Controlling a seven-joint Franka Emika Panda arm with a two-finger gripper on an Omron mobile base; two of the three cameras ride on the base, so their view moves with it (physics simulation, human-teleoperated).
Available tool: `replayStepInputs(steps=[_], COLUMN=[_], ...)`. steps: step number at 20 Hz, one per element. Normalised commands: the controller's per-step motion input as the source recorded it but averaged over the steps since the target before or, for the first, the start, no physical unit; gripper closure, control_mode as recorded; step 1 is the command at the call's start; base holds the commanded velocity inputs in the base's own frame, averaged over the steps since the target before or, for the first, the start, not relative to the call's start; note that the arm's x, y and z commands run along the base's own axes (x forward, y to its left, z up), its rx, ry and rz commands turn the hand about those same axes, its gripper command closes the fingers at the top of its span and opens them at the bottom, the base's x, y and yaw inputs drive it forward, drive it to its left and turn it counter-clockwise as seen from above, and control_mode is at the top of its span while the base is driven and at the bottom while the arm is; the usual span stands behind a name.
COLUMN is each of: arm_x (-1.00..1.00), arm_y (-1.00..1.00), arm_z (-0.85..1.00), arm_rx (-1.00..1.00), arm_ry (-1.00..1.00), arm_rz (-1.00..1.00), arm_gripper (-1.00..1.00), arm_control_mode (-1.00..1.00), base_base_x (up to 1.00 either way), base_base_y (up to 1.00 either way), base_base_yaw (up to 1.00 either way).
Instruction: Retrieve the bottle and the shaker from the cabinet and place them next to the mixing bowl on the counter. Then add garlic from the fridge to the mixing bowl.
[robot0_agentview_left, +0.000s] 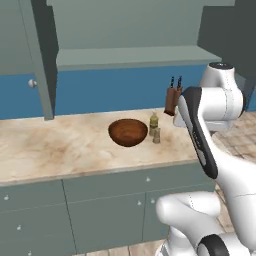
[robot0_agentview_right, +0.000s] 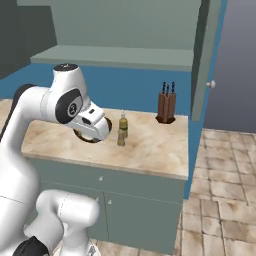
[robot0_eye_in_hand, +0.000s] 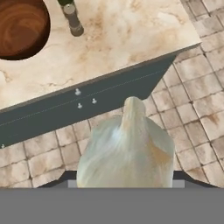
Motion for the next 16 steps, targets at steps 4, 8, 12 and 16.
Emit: replayStepInputs(steps=[4,8,12,16], arm_x=[0.00,0.00,0.00,0.00], arm_y=[0.00,0.00,0.00,0.00], arm_z=[0.00,0.00,0.00,0.00], arm_rx=[0.00,0.00,0.00,0.00], arm_ry=[0.00,0.00,0.00,0.00], arm_rz=[0.00,0.00,0.00,0.00], arm_gripper=[1.00,1.00,1.00,1.00], arm_control_mode=[1.00,1.00,1.00,1.00], base_base_x=[0.58,0.65,0.38,0.33], base_base_y=[0.27,0.05,0.10,0.17], base_base_yaw=[0.34,0.34,0.20,0.13])
